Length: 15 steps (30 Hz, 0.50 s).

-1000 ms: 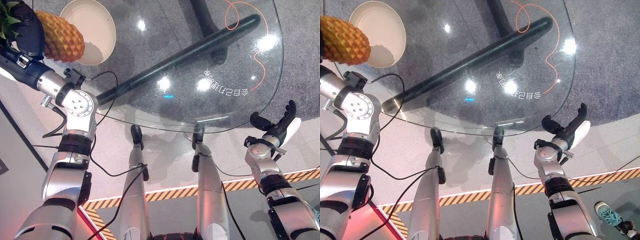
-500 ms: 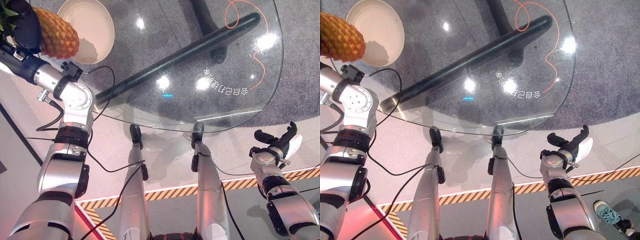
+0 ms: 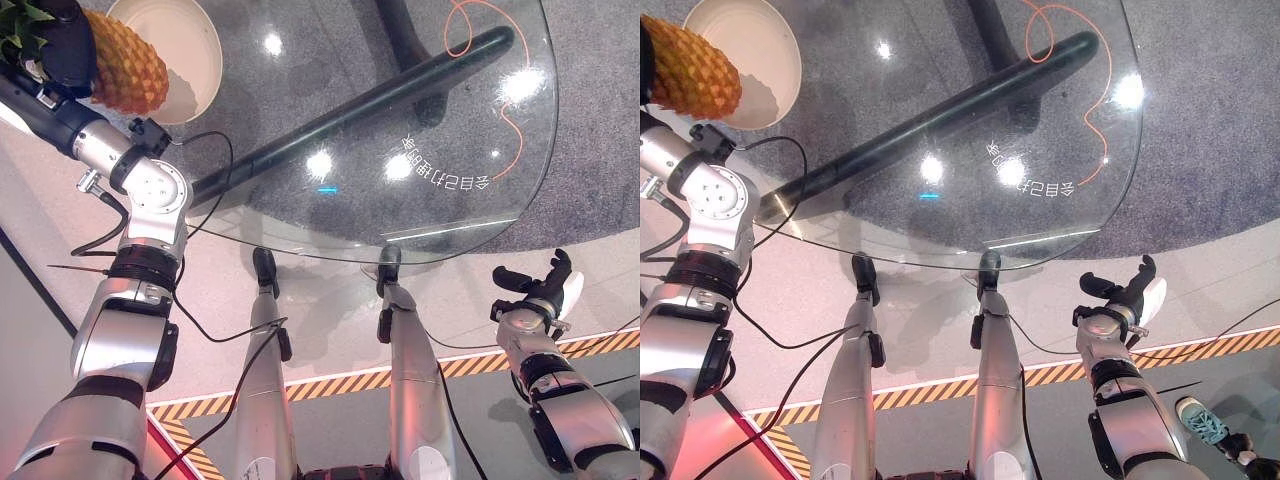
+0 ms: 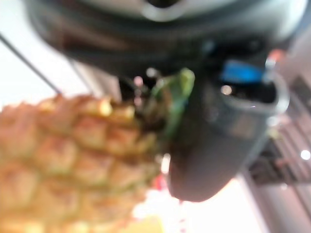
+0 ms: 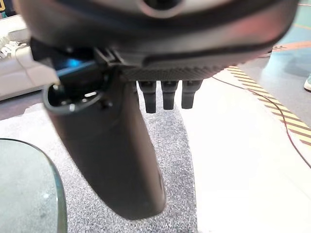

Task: Pick up the fruit to the plate

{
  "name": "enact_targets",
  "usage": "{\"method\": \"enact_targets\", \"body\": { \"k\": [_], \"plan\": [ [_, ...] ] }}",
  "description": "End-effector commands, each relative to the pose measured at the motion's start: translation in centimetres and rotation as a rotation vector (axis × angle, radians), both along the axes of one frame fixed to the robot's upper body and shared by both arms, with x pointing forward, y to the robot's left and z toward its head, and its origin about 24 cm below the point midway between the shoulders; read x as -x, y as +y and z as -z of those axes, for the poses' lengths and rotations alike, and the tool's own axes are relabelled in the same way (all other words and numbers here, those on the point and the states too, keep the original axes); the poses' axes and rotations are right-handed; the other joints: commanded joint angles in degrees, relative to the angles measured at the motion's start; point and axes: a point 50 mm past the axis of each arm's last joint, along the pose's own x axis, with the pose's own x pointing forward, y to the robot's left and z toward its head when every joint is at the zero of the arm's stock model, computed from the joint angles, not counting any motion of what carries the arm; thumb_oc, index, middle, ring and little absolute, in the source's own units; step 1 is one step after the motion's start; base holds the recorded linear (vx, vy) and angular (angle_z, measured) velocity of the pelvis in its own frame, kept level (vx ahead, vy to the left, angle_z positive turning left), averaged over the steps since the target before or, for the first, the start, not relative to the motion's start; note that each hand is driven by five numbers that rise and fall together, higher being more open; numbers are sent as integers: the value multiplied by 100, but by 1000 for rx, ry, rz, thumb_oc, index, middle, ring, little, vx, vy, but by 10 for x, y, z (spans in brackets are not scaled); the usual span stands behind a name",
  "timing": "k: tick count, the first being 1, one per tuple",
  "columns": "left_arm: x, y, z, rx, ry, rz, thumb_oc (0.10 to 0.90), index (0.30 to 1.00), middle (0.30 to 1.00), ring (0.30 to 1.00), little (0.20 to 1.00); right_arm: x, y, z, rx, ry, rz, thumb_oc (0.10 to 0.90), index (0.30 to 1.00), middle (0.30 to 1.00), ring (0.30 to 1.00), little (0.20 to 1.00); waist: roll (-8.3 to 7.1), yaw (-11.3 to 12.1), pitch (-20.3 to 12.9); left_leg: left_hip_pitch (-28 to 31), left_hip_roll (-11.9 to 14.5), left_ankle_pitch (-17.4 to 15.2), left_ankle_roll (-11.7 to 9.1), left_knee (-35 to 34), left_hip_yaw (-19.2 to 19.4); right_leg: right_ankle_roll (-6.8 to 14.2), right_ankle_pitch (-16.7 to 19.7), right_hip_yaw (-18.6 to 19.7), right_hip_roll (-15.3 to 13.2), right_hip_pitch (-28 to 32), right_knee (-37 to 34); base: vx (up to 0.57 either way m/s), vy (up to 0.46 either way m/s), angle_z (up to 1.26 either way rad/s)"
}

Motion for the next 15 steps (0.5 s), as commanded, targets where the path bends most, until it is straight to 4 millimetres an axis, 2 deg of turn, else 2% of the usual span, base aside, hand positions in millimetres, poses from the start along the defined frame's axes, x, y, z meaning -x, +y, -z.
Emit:
{"method": "enact_targets", "body": {
  "k": [1, 15],
  "plan": [
    [28, 11, -74, -74, -322, -7, 100, 300, 300, 300, 200, 9, -11, 4, 26, 24, 55, 800, 900, 900, 900, 900, -284, 78, -146, -173, 104, -852, -17, 963, -41, -66, 346, -241, 159, 408, -624, 0, 0, 0],
    [26, 8, -76, -71, -328, 30, 116, 314, 314, 314, 216, 4, -5, 2, 31, 14, 38, 800, 900, 900, 900, 900, -297, 24, -146, -208, 90, -881, -21, 994, -43, -82, 348, -192, 202, 360, -631, 0, 0, 0]
  ]
}}
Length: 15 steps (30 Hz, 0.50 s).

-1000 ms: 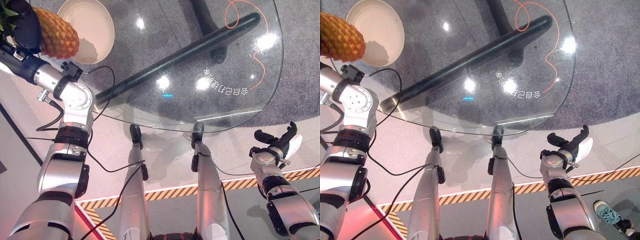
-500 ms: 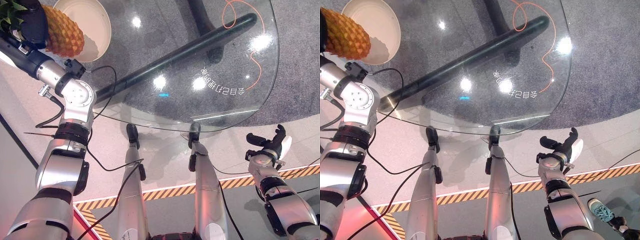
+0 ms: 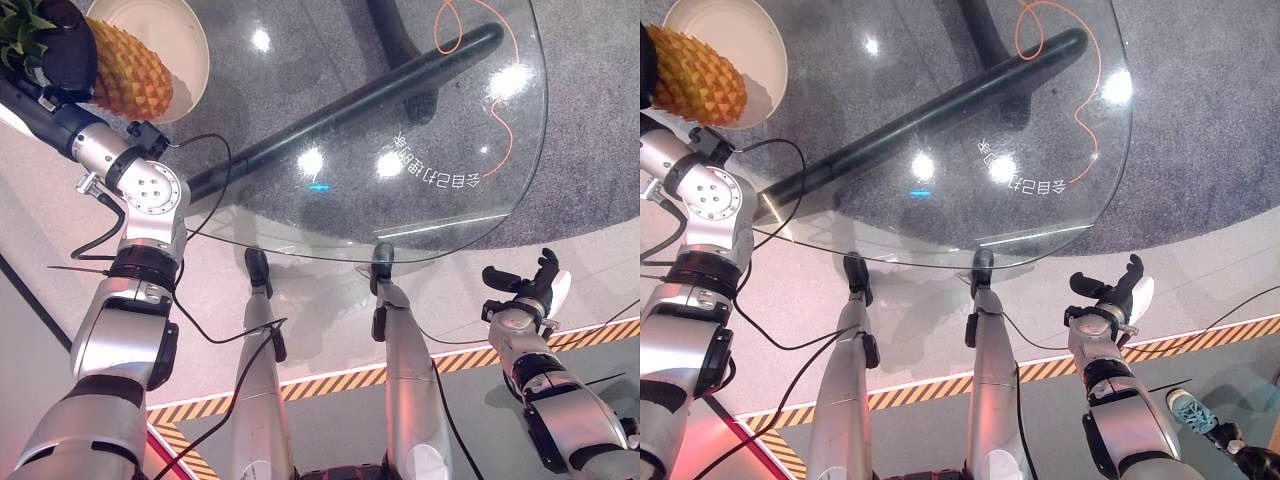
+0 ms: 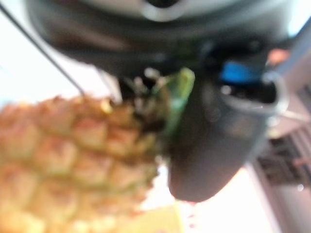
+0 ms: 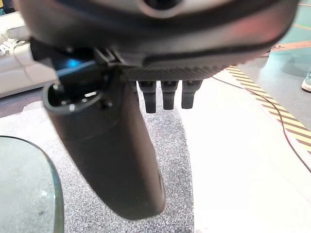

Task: Pick up the fruit to the plate

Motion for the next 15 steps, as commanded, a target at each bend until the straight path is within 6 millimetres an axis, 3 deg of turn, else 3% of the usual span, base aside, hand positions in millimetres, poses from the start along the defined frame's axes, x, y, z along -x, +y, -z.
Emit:
{"method": "enact_targets", "body": {
  "k": [1, 6, 10, 15],
  "plan": [
    [29, 3, -79, -82, -356, 1, 119, 316, 316, 316, 219, 7, -11, 1, 27, 11, 64, 800, 900, 900, 900, 900, -243, 116, -143, -180, 90, -878, -17, 995, -44, -82, 348, -194, 198, 391, -620, 0, 0, 0],
    [28, 0, -85, -85, -363, 3, 152, 345, 345, 345, 252, 5, -10, -1, 29, 3, 54, 800, 900, 900, 900, 900, -262, 94, -143, -207, 98, -878, -21, 996, -37, -85, 349, -178, 217, 369, -628, 0, 0, 0],
    [27, -4, -90, -97, -362, 15, 229, 411, 411, 411, 329, 2, -8, -3, 29, -2, 43, 800, 900, 900, 900, 900, -288, 67, -143, -228, 102, -877, -22, 1002, -33, -78, 358, -166, 242, 341, -619, 0, 0, 0],
    [25, -6, -95, -119, -345, 22, 245, 425, 425, 425, 345, -1, -3, -5, 27, -7, 33, 800, 900, 900, 900, 900, -327, 39, -143, -220, 110, -881, -28, 984, -17, -75, 375, -157, 254, 368, -679, 0, 0, 0]
  ]
}}
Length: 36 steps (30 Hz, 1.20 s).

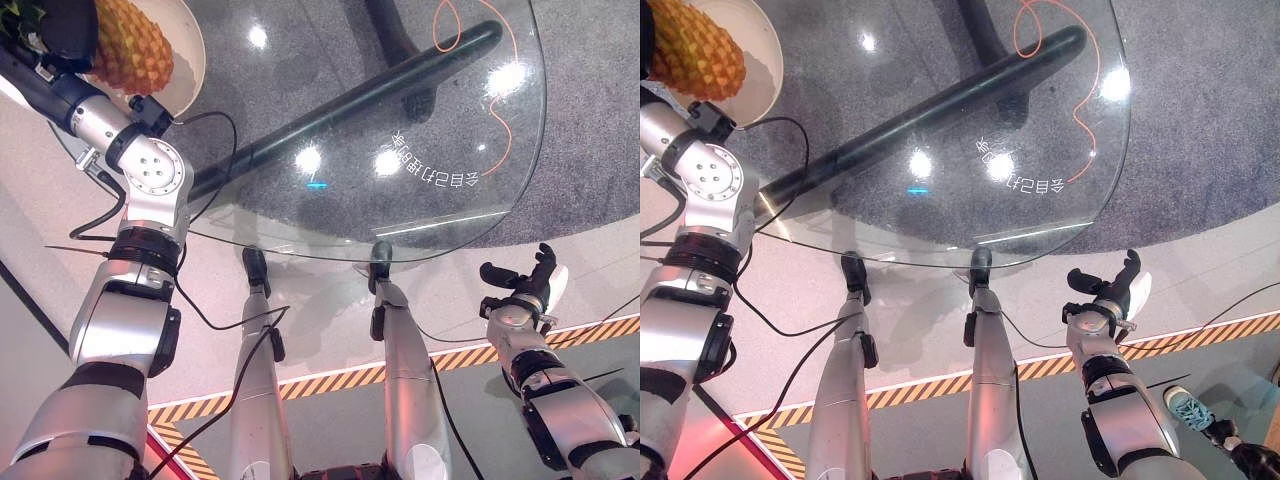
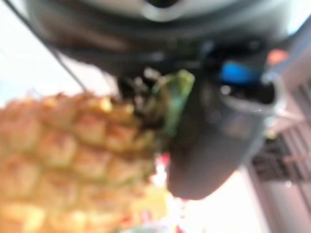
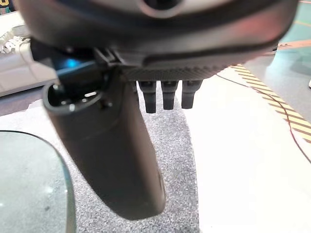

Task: Pick up the fruit to the plate

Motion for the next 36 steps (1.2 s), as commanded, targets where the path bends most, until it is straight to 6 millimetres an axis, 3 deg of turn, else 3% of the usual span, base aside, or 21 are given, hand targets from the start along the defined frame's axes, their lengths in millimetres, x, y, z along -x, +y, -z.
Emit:
{"method": "enact_targets", "body": {
  "k": [1, 6, 36],
  "plan": [
    [30, 10, -69, -55, -308, -10, 243, 422, 422, 422, 343, 7, -9, 4, 14, 14, 59, 800, 900, 900, 900, 900, -299, 66, -143, -172, 97, -879, -18, 984, -12, -73, 377, -152, 237, 401, -664, 0, 0, 0],
    [29, 10, -73, -84, -293, -28, 100, 300, 300, 300, 200, 7, -10, 4, 11, 11, 56, 800, 900, 900, 900, 900, -330, 45, -143, -190, 108, -899, -21, 1016, -11, -68, 387, -140, 253, 387, -669, 0, 0, 0],
    [29, 26, -77, -81, -229, -162, 100, 300, 300, 300, 200, 3, -8, -1, 20, -16, 38, 800, 900, 900, 900, 900, -359, -19, -143, -279, 99, -924, -30, 989, -5, -62, 389, -107, 282, 306, -758, 0, 0, 0]
  ]
}}
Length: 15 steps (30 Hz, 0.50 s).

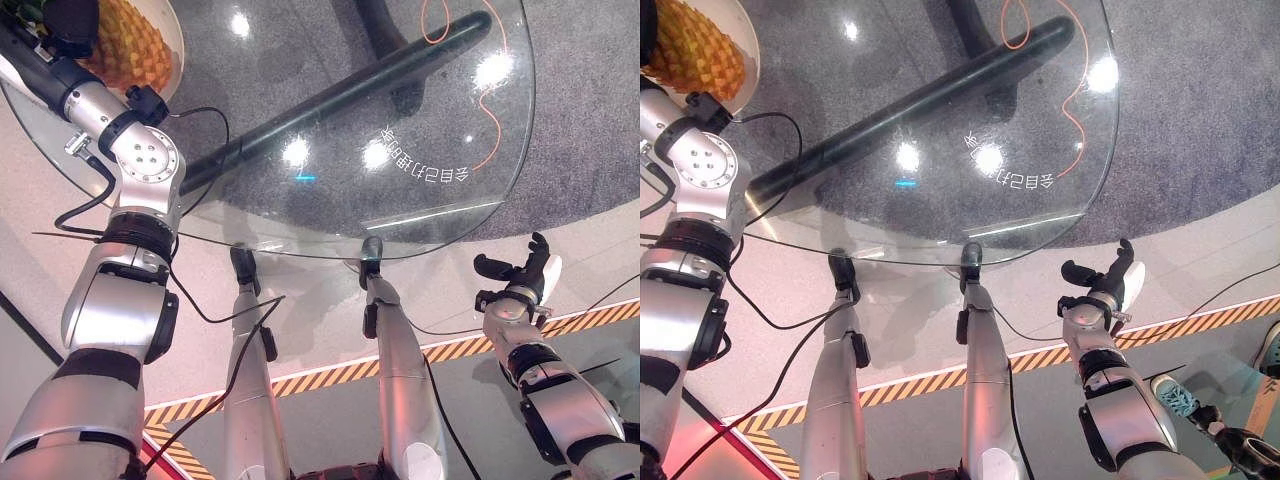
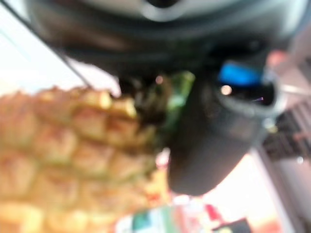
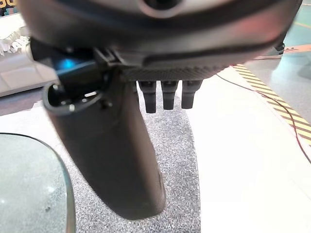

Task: Pick up the fruit to the plate

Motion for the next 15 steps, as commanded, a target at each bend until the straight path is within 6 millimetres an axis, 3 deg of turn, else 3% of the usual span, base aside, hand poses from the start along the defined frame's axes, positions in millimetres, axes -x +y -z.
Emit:
{"method": "enact_targets", "body": {
  "k": [1, 2, 3, 5, 6, 15],
  "plan": [
    [35, 14, -71, -45, -310, -77, 100, 300, 300, 300, 200, 8, -15, 4, 2, 5, 75, 800, 900, 900, 900, 900, -212, 97, -137, -147, 38, -924, -7, 983, -16, -22, 336, -104, 212, 410, -682, 0, 0, 0],
    [35, 15, -72, -44, -309, -79, 141, 335, 335, 335, 241, 8, -15, 4, 3, 5, 75, 800, 900, 900, 900, 900, -212, 94, -137, -146, 37, -930, -7, 986, -16, -24, 330, -100, 215, 409, -678, 0, 0, 0],
    [35, 15, -72, -45, -306, -80, 240, 420, 420, 420, 340, 8, -15, 4, 3, 3, 75, 800, 900, 900, 900, 900, -209, 98, -137, -158, 36, -932, -8, 998, -21, -22, 331, -98, 210, 399, -672, 0, 0, 0],
    [35, 15, -71, -44, -304, -82, 303, 474, 474, 474, 403, 9, -14, 5, 4, 3, 73, 800, 900, 900, 900, 900, -207, 96, -137, -180, 39, -945, 1, 1024, -19, -27, 319, -96, 212, 375, -645, 0, 0, 0],
    [35, 16, -69, -42, -301, -81, 383, 542, 542, 542, 483, 10, -14, 6, 2, 3, 76, 800, 900, 900, 900, 900, -209, 107, -137, -182, 40, -956, 1, 1041, -21, -23, 316, -108, 206, 370, -624, 0, 0, 0],
    [34, 19, -66, -36, -289, -76, 427, 580, 580, 580, 527, 9, -15, 3, 2, -5, 78, 800, 900, 900, 900, 900, -183, 127, -137, -224, 31, -952, -5, 1046, -48, -22, 291, -118, 200, 340, -612, 0, 0, 0]
  ]
}}
